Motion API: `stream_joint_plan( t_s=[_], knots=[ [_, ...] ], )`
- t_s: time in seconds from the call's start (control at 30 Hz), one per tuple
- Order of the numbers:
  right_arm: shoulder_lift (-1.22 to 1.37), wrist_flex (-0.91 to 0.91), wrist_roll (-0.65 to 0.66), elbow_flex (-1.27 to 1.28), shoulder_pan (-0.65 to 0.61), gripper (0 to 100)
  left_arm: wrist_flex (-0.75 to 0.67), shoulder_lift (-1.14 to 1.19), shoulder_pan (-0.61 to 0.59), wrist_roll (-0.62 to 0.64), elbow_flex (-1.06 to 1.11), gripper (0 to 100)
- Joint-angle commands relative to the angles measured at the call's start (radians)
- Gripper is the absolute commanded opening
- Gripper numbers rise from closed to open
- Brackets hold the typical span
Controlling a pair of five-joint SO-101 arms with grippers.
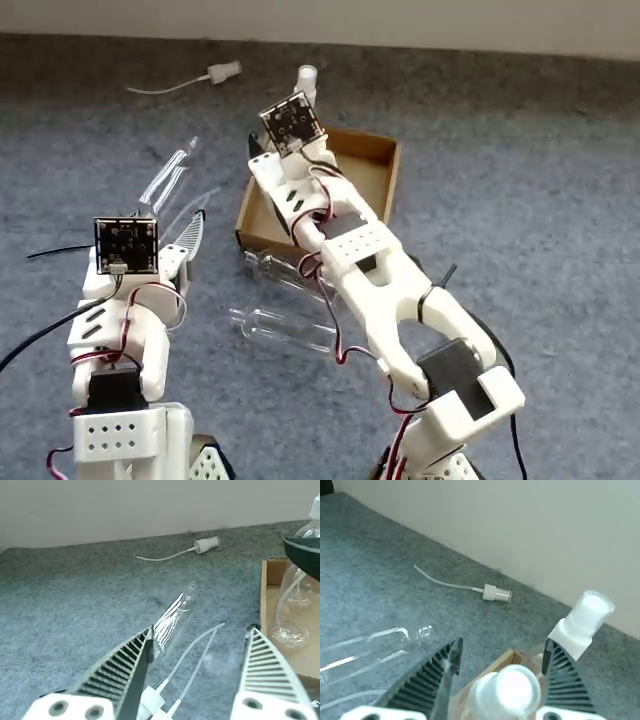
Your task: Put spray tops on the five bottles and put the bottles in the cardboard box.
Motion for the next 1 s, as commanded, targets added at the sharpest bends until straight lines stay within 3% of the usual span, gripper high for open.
stream_joint_plan(
  t_s=[0.0, 0.53, 0.73, 0.97],
  knots=[
    [-0.064, 0.061, 0.009, -0.122, -0.005, 20.6, -0.002, 0.002, 0.018, 0.000, -0.015, 26],
    [-0.236, 0.654, 0.003, -0.599, -0.030, 20.6, -0.002, 0.002, 0.018, 0.000, -0.015, 26],
    [-0.378, 0.908, -0.074, -0.427, -0.073, 20.6, -0.002, 0.002, 0.015, 0.000, -0.015, 26],
    [-0.584, 0.986, -0.114, -0.101, -0.191, 20.6, 0.003, 0.002, 0.010, 0.003, -0.025, 26]
  ],
)
